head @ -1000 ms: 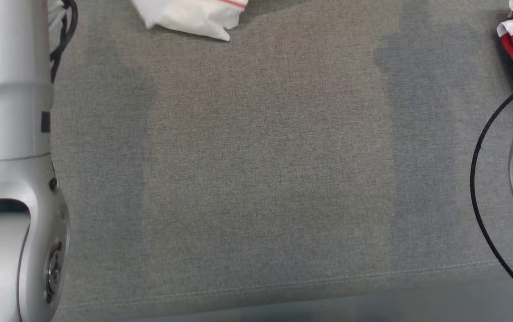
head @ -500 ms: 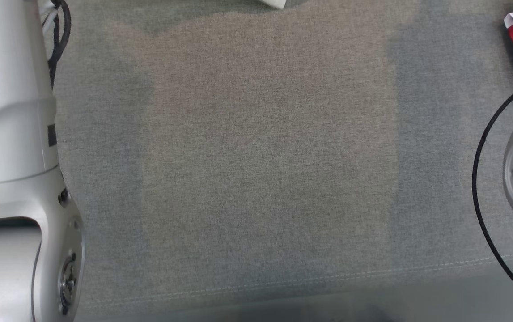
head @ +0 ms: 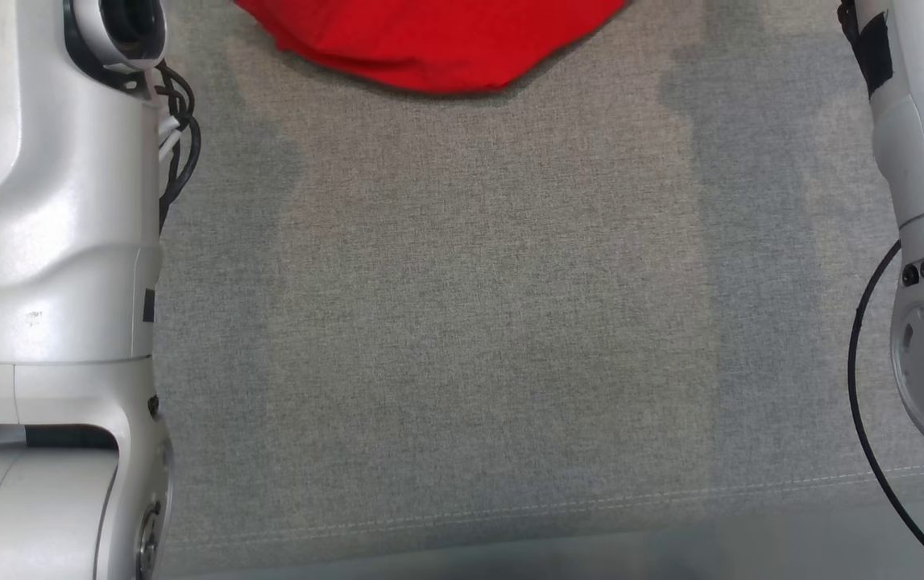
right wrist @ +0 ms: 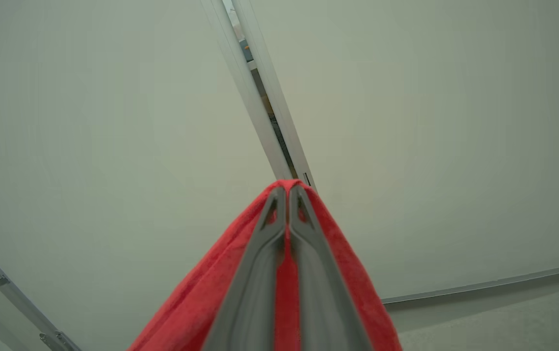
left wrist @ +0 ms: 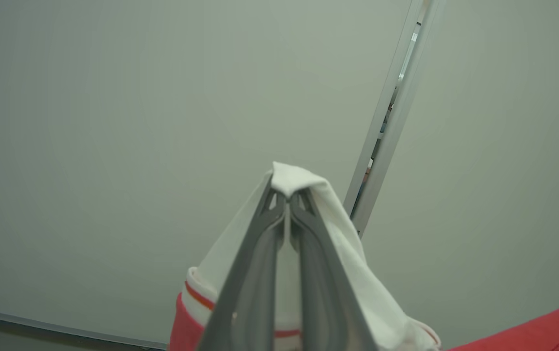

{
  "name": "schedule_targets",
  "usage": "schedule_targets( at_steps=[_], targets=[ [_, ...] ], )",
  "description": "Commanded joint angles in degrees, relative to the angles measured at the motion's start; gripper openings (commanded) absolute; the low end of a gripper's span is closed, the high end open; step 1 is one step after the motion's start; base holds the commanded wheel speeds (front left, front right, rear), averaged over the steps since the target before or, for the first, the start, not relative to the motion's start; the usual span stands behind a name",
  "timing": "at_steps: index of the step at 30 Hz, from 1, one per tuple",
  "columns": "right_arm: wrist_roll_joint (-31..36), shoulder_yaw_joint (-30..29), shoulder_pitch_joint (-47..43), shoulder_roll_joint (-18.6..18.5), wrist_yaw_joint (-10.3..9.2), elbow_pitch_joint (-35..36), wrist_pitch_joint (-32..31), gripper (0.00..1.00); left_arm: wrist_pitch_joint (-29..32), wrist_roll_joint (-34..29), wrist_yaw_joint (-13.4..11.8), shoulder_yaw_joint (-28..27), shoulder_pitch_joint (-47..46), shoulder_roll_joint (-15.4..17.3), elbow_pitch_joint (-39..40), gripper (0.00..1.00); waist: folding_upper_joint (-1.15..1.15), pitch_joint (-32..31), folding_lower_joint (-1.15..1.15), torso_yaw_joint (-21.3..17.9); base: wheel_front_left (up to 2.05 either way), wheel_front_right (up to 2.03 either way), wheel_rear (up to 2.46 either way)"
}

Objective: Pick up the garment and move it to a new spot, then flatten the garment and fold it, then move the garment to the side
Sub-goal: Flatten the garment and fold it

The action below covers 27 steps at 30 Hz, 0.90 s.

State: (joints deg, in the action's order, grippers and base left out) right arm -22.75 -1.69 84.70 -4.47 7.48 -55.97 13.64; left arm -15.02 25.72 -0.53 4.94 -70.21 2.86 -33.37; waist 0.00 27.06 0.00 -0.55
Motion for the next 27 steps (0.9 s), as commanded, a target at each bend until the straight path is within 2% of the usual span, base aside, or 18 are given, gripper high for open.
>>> schedule_targets(
  at_steps=[1,7,12,17,22,27],
  targets=[
    [-0.57,0.54,0.03,-0.03,0.02,-1.19,-0.43,0.00,-0.15,0.51,0.18,0.53,-0.12,0.14,-0.92,0.00,0.00,-1.07,0.00,0.18,0.00,0.00,0.00],
    [-0.22,2.81,-1.01,-0.39,0.02,-7.83,-5.23,0.00,-0.16,2.82,0.00,4.03,0.10,0.13,-7.39,0.00,0.00,-2.72,0.00,0.48,0.00,0.00,0.00],
    [0.70,5.80,-3.53,-1.19,0.02,-11.80,-9.89,0.00,-0.16,4.59,1.25,7.14,2.25,0.15,-12.49,0.00,0.00,-5.37,0.00,1.10,0.00,0.00,0.00],
    [-0.74,7.03,-6.39,-2.39,0.02,-13.21,-14.45,0.00,-0.14,7.19,2.42,8.57,5.51,0.11,-13.52,0.00,0.00,-8.21,0.00,1.62,0.00,0.00,0.00],
    [-3.73,9.39,-11.40,-4.01,0.01,-11.12,-21.80,0.00,-0.15,9.02,2.87,8.82,12.42,0.14,-10.73,0.00,0.00,-12.18,0.00,1.97,0.00,0.00,0.00],
    [-8.32,12.21,-19.82,-5.32,0.02,-5.24,-28.73,0.00,-0.15,9.32,2.06,8.43,22.72,0.72,-5.55,0.00,0.00,-16.67,0.00,1.58,0.00,0.00,0.00]
  ],
)
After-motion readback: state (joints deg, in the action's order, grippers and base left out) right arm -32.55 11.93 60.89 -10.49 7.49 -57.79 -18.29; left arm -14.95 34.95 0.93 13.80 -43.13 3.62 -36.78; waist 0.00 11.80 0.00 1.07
